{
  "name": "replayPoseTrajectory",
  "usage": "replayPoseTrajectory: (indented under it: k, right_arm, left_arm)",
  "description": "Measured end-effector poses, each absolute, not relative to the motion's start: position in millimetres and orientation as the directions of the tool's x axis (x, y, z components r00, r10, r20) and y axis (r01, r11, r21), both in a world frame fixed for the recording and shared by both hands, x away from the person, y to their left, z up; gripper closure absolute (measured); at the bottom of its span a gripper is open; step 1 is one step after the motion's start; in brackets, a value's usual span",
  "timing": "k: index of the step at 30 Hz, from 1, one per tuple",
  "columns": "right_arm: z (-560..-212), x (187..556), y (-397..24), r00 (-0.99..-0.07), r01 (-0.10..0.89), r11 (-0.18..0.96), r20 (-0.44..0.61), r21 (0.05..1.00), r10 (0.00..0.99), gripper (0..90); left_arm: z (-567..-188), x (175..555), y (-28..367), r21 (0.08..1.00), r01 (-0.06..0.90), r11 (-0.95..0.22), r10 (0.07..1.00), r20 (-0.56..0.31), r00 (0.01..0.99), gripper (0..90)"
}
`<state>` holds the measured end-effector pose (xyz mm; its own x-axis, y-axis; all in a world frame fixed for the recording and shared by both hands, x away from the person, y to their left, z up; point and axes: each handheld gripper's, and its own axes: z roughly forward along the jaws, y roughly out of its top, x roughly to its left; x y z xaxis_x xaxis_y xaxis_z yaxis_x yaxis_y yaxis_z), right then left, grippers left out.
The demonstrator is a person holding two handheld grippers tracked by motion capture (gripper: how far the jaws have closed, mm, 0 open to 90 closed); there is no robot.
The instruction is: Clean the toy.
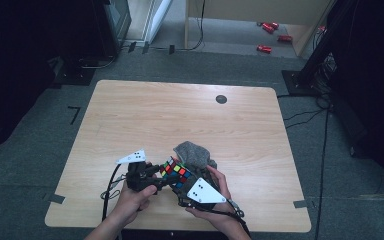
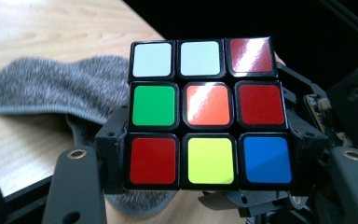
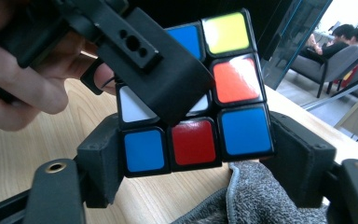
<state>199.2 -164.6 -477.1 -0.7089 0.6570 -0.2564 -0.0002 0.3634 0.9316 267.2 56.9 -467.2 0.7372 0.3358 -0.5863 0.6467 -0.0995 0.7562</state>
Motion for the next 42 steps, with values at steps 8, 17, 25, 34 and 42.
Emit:
replayPoseTrajectory:
  k: [8, 17, 25, 34, 42]
  right_arm:
    - [-478, 197, -162, -0.712, 0.002, 0.370, -0.259, 0.929, 0.653, 34.3]
    - [-472, 203, -176, -0.705, 0.086, 0.360, -0.198, 0.929, 0.681, 34.5]
    - [-460, 211, -198, -0.676, 0.230, 0.214, -0.002, 0.949, 0.737, 34.4]
    - [-452, 209, -199, -0.659, 0.371, 0.069, 0.209, 0.926, 0.723, 34.3]
    - [-450, 206, -190, -0.672, 0.408, 0.068, 0.248, 0.911, 0.698, 34.3]
  left_arm:
    - [-469, 271, 60, 0.744, 0.661, -0.101, 0.326, -0.603, 0.728, 32.3]
    - [-463, 274, 79, 0.816, 0.577, -0.026, 0.352, -0.533, 0.770, 22.2]
    - [-468, 266, 73, 0.896, 0.398, -0.198, 0.457, -0.275, 0.846, 20.2]
    - [-469, 243, 50, 0.903, 0.172, -0.394, 0.483, 0.044, 0.875, 16.6]
    - [-471, 235, 46, 0.902, 0.092, -0.422, 0.485, 0.139, 0.863, 17.4]
